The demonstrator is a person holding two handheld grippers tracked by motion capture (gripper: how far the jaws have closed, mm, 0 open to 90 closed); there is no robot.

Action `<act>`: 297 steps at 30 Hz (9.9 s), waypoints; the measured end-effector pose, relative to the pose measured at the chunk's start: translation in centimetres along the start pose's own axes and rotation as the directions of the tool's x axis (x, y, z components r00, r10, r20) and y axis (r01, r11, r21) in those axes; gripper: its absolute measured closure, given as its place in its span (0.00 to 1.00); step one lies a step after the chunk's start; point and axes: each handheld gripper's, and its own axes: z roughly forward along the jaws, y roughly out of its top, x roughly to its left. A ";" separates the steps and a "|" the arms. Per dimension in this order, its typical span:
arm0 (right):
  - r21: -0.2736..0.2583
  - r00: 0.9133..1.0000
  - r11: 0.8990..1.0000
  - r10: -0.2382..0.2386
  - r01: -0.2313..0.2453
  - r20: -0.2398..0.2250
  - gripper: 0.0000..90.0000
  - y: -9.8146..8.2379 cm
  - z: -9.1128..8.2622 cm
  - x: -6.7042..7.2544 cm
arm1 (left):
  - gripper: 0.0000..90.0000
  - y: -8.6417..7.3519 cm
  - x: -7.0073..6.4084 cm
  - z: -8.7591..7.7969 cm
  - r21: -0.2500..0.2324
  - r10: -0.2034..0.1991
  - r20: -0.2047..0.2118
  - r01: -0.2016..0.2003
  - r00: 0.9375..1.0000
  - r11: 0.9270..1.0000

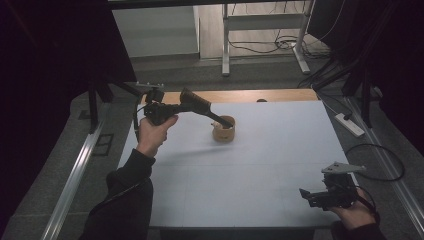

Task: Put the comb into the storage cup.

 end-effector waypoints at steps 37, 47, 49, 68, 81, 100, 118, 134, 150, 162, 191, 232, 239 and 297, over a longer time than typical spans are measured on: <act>-0.004 1.000 1.000 -0.007 0.007 -0.008 0.00 0.0 0.0 0.1 | 0.92 2.0 1.6 1.6 0.021 -0.002 -0.088 0.004 0.996 1.000; -0.005 1.000 1.000 -0.010 0.010 -0.016 0.00 0.0 0.0 0.1 | 0.92 2.1 1.9 2.4 0.038 0.002 -0.103 0.002 0.995 0.999; -0.003 1.000 1.000 -0.012 0.012 -0.016 0.00 0.0 0.0 0.1 | 0.92 2.1 1.9 2.5 0.038 -0.001 -0.104 0.005 0.995 0.999; -0.004 1.000 1.000 -0.017 0.017 -0.021 0.00 0.0 0.0 0.1 | 0.92 1.8 2.4 4.1 0.081 0.006 -0.118 0.004 0.993 0.997; -0.005 0.999 1.000 -0.022 0.022 -0.023 0.00 0.0 -0.1 0.1 | 0.92 1.4 2.7 5.2 0.101 0.004 -0.116 0.008 0.993 0.995; -0.001 0.999 1.000 -0.025 0.025 -0.027 0.00 0.0 0.0 0.1 | 0.92 1.2 2.8 6.2 0.124 0.008 -0.116 0.007 0.993 0.992; 0.002 0.999 1.000 -0.031 0.031 -0.030 0.00 0.0 0.0 0.2 | 0.92 0.8 3.5 6.8 0.123 -0.020 -0.115 0.034 0.993 0.992; 0.007 0.999 0.999 -0.035 0.035 -0.029 0.00 0.0 0.1 0.2 | 0.92 -0.1 4.6 6.4 0.088 -0.082 -0.085 0.090 0.993 0.992; 0.008 0.999 0.999 -0.035 0.036 -0.029 0.00 0.0 0.1 0.3 | 0.79 -0.4 4.5 6.8 0.057 -0.020 -0.133 0.028 0.991 0.998; 0.008 0.999 0.999 -0.036 0.037 -0.029 0.00 0.0 0.1 0.3 | 0.52 -0.2 3.9 6.5 0.043 0.079 -0.209 -0.071 0.975 0.997; 0.006 0.999 0.999 -0.039 0.040 -0.032 0.00 0.0 0.0 0.3 | 0.04 -0.8 3.0 6.6 0.068 0.281 -0.344 -0.275 0.896 0.959; -0.001 0.999 0.999 -0.043 0.043 -0.028 0.00 0.0 0.0 0.3 | 0.00 -2.1 2.2 3.6 0.010 0.336 -0.348 -0.356 0.875 0.935; -0.002 0.999 0.999 -0.045 0.045 -0.028 0.00 0.0 0.0 0.4 | 0.00 -2.5 2.3 3.1 0.010 0.325 -0.350 -0.344 0.878 0.939; -0.039 0.999 0.998 -0.043 0.042 -0.013 0.00 -0.2 -0.4 0.4 | 0.00 -6.5 2.2 1.9 0.093 0.297 -0.371 -0.283 0.880 0.954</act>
